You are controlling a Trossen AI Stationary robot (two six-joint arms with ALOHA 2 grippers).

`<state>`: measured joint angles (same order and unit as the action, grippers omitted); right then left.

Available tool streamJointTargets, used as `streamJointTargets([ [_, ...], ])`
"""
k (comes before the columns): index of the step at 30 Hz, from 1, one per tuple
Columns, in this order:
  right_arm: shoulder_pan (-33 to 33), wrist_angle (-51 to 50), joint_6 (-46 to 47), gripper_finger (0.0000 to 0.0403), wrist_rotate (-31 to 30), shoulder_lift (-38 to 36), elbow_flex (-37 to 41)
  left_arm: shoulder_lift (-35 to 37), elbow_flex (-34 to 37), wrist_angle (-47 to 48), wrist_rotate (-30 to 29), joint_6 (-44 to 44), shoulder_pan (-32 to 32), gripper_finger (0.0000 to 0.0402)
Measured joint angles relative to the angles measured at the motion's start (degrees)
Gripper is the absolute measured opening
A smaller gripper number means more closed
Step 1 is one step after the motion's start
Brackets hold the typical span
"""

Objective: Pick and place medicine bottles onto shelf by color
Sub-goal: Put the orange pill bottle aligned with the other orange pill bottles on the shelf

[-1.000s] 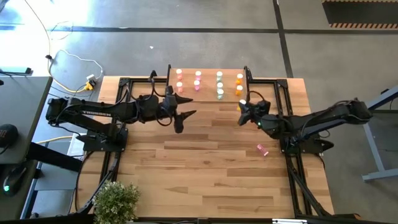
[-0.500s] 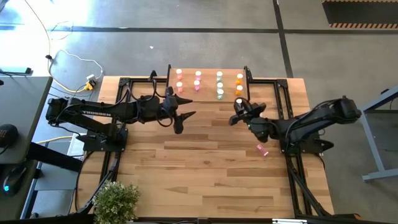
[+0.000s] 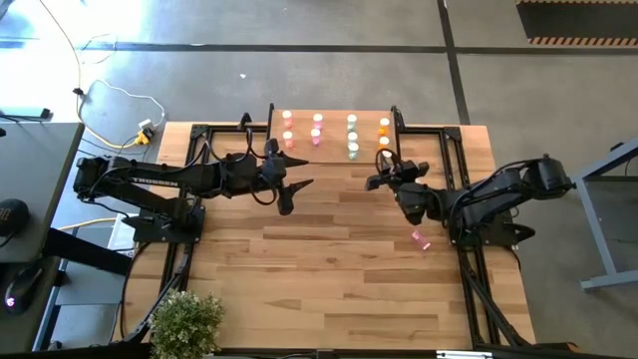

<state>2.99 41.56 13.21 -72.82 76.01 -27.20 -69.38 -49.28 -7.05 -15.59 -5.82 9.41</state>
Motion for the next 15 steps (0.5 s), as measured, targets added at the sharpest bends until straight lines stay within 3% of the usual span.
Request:
streamJointTargets([
  [15,-4.3,-3.4,3.3,0.0108,5.3,0.1,0.0,0.0,0.0,0.0,0.0,-3.4,1.0,0.0229],
])
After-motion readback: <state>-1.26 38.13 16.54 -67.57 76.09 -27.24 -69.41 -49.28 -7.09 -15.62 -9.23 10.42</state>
